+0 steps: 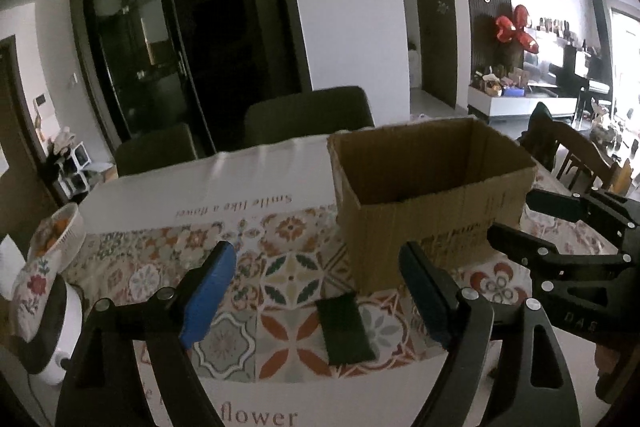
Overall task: Organize snacks
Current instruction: 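Move both tools back toward the remaining snacks beside the box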
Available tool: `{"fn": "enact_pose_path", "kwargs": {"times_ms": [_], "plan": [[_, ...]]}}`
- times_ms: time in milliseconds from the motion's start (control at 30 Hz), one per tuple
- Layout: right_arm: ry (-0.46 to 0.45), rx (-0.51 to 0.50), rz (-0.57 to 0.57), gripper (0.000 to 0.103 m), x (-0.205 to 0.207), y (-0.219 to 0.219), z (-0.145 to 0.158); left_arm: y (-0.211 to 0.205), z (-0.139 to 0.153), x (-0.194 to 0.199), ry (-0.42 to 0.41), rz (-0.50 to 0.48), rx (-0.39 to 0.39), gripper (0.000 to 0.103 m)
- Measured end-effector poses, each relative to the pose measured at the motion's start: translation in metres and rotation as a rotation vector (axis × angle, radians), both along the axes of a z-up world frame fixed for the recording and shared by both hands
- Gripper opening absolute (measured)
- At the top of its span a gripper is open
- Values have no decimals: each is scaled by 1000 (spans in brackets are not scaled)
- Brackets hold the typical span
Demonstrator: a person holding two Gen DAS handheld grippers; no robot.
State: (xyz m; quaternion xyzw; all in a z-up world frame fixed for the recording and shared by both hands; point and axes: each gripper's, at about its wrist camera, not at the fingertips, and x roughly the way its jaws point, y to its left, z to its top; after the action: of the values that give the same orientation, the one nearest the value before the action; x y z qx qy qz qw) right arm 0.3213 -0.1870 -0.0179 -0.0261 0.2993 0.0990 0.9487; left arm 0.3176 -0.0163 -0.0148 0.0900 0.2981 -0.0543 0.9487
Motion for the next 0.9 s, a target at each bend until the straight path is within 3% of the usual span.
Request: {"fn": "enact_pose_path", "kwargs": {"times_ms": [433,900], "plan": [[66,-67,61,59,-13,17,-38,13,-45,-14,55,35,-29,84],[213,-98,102,59,2,23,-91,16,-105,11,225,44,-73,82]]}}
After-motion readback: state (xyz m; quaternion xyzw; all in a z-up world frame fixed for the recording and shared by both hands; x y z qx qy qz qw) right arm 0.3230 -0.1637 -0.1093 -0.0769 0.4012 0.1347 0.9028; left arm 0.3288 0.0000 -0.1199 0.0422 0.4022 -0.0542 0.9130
